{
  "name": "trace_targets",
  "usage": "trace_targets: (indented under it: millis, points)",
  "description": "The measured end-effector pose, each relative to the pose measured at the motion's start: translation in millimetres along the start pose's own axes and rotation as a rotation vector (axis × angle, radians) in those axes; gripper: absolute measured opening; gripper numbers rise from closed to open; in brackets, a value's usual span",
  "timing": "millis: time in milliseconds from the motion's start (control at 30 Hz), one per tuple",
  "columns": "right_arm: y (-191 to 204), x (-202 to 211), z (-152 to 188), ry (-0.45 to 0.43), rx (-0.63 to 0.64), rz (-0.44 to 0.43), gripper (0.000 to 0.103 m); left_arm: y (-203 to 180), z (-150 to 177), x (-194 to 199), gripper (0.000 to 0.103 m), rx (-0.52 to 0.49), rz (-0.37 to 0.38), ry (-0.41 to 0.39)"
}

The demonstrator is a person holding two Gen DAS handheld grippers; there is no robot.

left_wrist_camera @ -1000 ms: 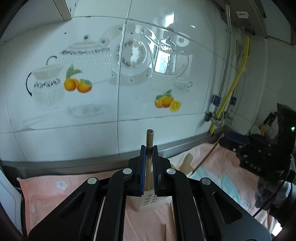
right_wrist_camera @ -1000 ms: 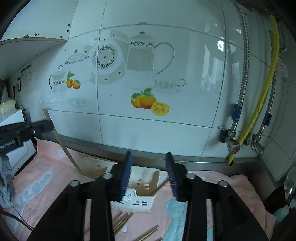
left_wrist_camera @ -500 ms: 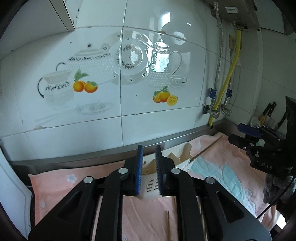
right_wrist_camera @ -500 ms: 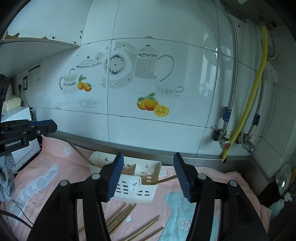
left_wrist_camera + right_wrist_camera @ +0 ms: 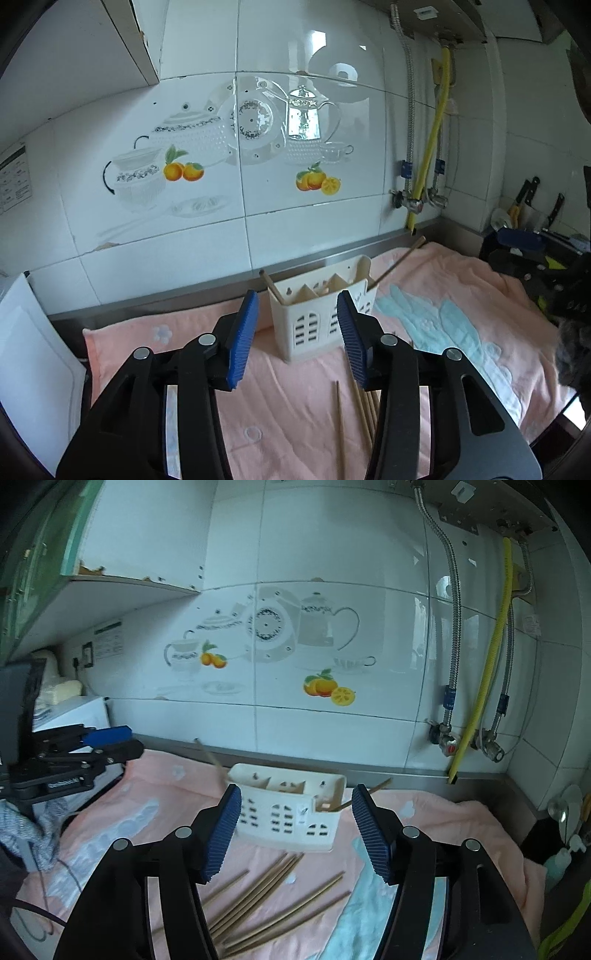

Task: Organize utensils
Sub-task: 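Move both open tools back down to the chopsticks on the towel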

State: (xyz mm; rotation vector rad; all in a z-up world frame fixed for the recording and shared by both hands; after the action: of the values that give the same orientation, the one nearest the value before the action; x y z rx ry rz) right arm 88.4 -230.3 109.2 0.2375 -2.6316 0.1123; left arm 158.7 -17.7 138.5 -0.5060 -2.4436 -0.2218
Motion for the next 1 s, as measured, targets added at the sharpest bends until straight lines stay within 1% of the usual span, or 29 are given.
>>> trace_targets:
  millis: [267,333,400,600,767,867,900,1000]
  points:
    - [7.7,37.7,29.3,0.013,0.013,-0.054,0.062,-6.7,30.1,20.6,0.050,-0.008,0.004,0.027]
    - [9.1,38.9,39.6,0.042,0.001,-0.084,0.062,-9.0,39.7,21.5,0.050,-0.010,0.007,0.041]
    - [11.4,36.7,49.6,0.071,-0.003,-0.090,0.062,-12.5,52.6,18.8,0.051,-0.014,0.013,0.066]
    - [20.2,10.3,89.8,0.173,-0.008,-0.063,0.062,-17.4,89.9,-0.9,0.051,-0.011,0.024,0.147]
    - [26.9,-16.6,122.4,0.233,-0.061,-0.048,0.062,-15.6,118.0,-22.1,0.051,0.026,0.038,0.210]
    - [33.8,-31.4,138.8,0.256,-0.090,-0.038,0.059,-14.4,135.1,-35.2,0.051,0.045,0.047,0.250]
    - [36.6,-36.9,144.2,0.266,-0.098,-0.033,0.056,-13.8,140.4,-39.0,0.051,0.052,0.051,0.262]
    - [47.1,-57.4,161.7,0.308,-0.124,-0.029,0.053,-12.9,154.1,-47.0,0.050,0.064,0.048,0.288]
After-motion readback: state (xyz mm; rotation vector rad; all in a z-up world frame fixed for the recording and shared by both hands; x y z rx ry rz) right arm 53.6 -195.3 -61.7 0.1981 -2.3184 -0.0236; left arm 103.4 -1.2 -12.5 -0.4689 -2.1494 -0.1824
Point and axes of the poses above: each gripper's, at about its wrist camera, not at the fingertips, and x roughly against the way its jaws point, y to its left, z to its underside, the point moved 3 cm from there along -x, roughly the way its jaws point, and after that the axes turned 13 degrees about y, right-handed, at the moved point
